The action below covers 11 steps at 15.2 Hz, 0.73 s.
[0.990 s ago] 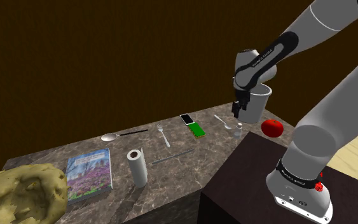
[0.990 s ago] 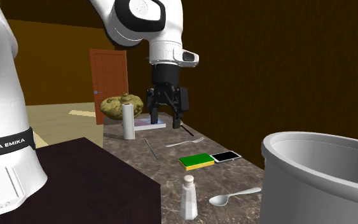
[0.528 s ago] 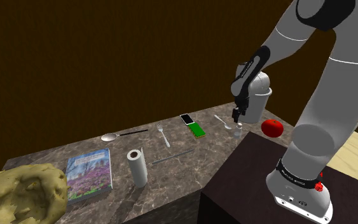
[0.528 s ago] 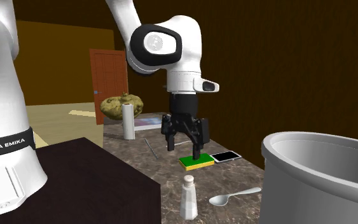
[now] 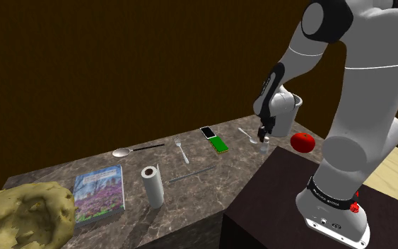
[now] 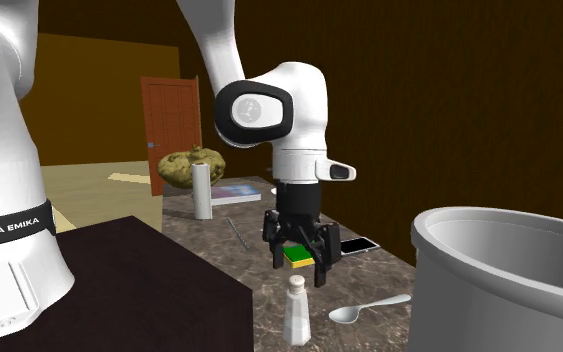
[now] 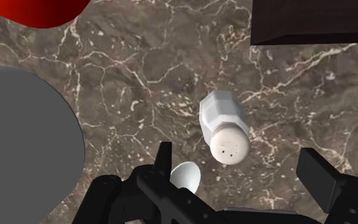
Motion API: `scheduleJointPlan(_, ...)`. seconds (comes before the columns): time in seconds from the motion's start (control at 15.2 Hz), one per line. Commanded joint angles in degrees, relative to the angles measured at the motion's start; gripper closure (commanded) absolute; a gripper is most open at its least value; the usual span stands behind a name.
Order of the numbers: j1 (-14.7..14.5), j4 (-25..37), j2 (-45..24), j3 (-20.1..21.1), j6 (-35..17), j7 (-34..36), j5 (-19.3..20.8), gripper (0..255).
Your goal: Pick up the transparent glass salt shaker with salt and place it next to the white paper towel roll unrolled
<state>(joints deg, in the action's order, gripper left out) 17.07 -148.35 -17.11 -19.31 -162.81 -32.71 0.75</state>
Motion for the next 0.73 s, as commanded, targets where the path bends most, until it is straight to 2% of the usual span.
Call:
scheduleJointPlan(0.0, 1.0, 0.5, -2.0, 1.1, -1.6, -0.9, -1.2, 0)
scheduleJointPlan(0.53, 1.3, 0.6, -2.6, 1.4, -2.0, -1.1, -1.4, 0)
scheduleJointPlan(0.59, 1.3, 0.6, -2.6, 1.4, -2.0, -1.1, -1.4, 255)
scheduleJointPlan(0.66, 1.3, 0.6, -2.6, 1.4, -2.0, -1.1, -1.4, 255)
